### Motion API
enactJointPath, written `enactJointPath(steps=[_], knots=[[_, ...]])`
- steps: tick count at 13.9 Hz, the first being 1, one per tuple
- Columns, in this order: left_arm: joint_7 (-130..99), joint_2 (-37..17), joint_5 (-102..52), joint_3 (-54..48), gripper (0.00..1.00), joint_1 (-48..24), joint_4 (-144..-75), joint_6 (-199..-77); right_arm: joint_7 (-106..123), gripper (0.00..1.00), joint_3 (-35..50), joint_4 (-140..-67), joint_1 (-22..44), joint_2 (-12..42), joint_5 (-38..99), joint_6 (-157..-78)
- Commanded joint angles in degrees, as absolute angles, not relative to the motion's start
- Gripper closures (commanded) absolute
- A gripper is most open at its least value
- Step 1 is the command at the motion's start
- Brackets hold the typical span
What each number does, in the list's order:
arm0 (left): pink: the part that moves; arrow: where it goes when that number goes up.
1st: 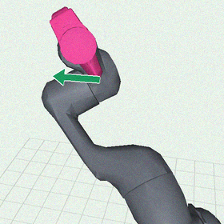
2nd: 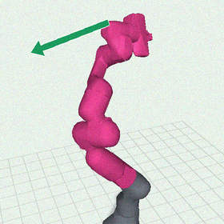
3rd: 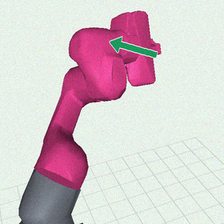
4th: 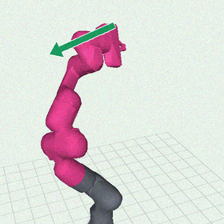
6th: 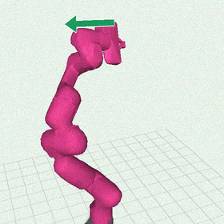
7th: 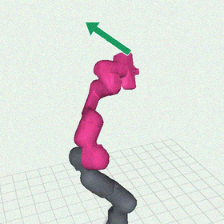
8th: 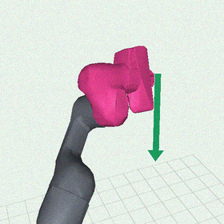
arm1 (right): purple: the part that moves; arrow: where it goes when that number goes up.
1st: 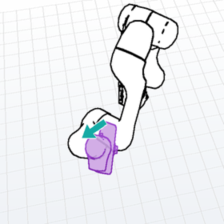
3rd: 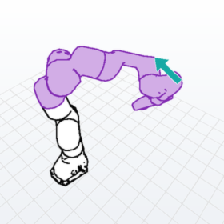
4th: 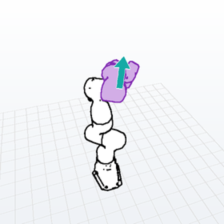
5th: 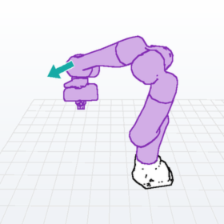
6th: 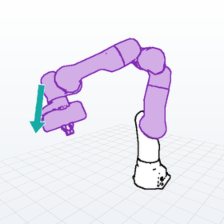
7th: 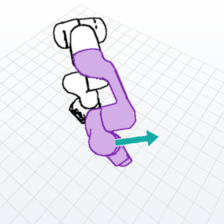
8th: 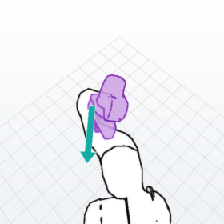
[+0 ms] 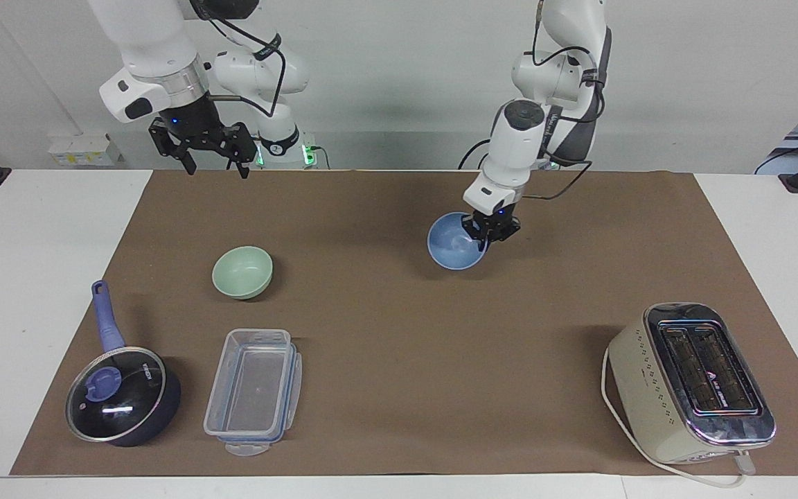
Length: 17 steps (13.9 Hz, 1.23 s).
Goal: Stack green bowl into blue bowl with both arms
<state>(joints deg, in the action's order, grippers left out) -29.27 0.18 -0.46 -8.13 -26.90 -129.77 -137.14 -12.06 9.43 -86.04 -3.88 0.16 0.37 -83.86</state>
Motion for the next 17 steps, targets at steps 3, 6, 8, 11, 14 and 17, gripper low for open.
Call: enactJointPath(steps=[3,6,8,11,14,17], knots=[[-33.3,-5.7,-1.05,-7.03,0.76,-34.36,-130.34,-146.24,-10.9,0.0,9.67,-85.87,-4.48,0.35,0.88,-84.2],[-32.7,-4.84,-1.05,-6.68,0.0,-32.97,-129.46,-145.02,-10.9,0.0,9.67,-85.87,-4.57,0.35,0.88,-84.2],[-32.26,-4.4,-0.97,-6.59,0.0,-29.28,-126.5,-140.48,-10.9,0.0,9.67,-85.87,-4.57,0.35,0.88,-84.2],[-28.58,-4.57,-0.88,-6.59,0.0,-23.49,-118.93,-129.58,-10.9,0.0,9.67,-85.87,-4.57,0.35,0.88,-84.2],[-20.77,-4.48,-0.97,-6.68,0.0,-15.49,-116.63,-127.09,-10.9,0.0,9.67,-85.87,-4.48,0.35,0.88,-84.2],[-11.73,-4.22,-0.97,-6.68,0.0,-8.72,-112.35,-120.18,-10.46,0.0,9.58,-85.87,-4.74,0.44,0.88,-84.2]])
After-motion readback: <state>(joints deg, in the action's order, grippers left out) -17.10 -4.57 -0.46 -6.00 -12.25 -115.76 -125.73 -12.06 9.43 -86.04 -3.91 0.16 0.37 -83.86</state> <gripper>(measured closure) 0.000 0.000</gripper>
